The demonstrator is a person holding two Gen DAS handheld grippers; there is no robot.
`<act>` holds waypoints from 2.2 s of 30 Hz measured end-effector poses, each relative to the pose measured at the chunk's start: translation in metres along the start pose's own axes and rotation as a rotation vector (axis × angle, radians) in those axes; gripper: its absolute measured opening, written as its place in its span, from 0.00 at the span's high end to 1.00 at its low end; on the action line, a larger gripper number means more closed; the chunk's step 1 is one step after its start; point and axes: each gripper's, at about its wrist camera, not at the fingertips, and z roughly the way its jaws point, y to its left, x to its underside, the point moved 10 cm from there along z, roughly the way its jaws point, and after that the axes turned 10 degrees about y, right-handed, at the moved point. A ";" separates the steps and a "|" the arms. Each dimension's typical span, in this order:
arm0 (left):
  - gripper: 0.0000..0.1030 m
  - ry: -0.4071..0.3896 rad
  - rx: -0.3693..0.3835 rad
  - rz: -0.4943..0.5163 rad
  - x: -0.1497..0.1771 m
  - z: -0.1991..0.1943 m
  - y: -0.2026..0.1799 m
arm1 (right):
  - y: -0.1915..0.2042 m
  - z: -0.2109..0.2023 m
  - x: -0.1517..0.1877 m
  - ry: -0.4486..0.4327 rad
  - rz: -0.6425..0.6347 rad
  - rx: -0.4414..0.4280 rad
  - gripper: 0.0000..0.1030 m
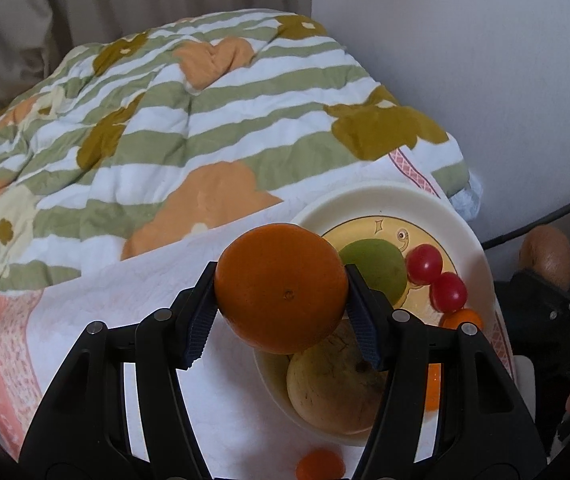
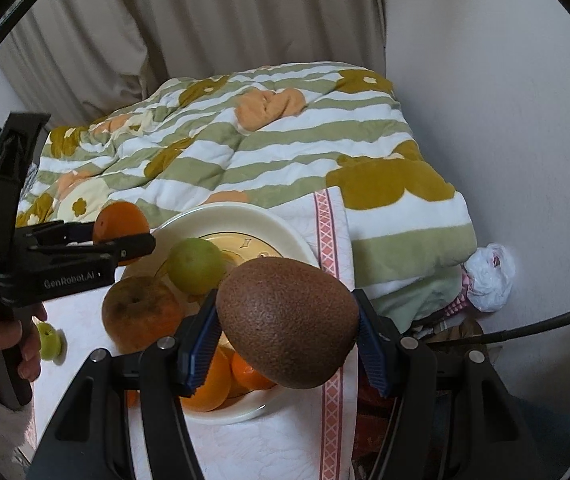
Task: Organize fruits
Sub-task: 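Carry the orange into the bowl and open the left tool, then lower the kiwi into the bowl and open the right tool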
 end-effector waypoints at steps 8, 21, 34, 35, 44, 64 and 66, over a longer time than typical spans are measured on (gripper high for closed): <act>0.17 0.002 0.018 0.020 0.002 0.003 -0.003 | -0.002 -0.002 -0.003 -0.009 0.037 0.011 0.44; 0.00 -0.080 0.015 -0.018 0.006 -0.047 0.017 | 0.009 -0.006 -0.017 -0.023 0.010 0.006 0.44; 0.00 -0.061 -0.067 -0.160 0.058 -0.071 0.057 | 0.033 0.033 -0.045 0.027 -0.072 -0.072 0.44; 0.00 -0.059 -0.071 -0.173 0.062 -0.072 0.059 | 0.035 0.038 -0.045 0.034 -0.082 -0.075 0.44; 0.00 -0.033 -0.121 -0.278 0.104 -0.075 0.081 | 0.038 0.069 -0.043 0.071 -0.119 -0.090 0.44; 0.00 -0.019 -0.140 -0.382 0.158 -0.092 0.088 | 0.039 0.044 -0.044 -0.032 -0.124 -0.139 0.05; 0.00 -0.027 -0.145 -0.377 0.160 -0.097 0.088 | 0.040 0.034 -0.044 -0.046 -0.136 -0.126 0.04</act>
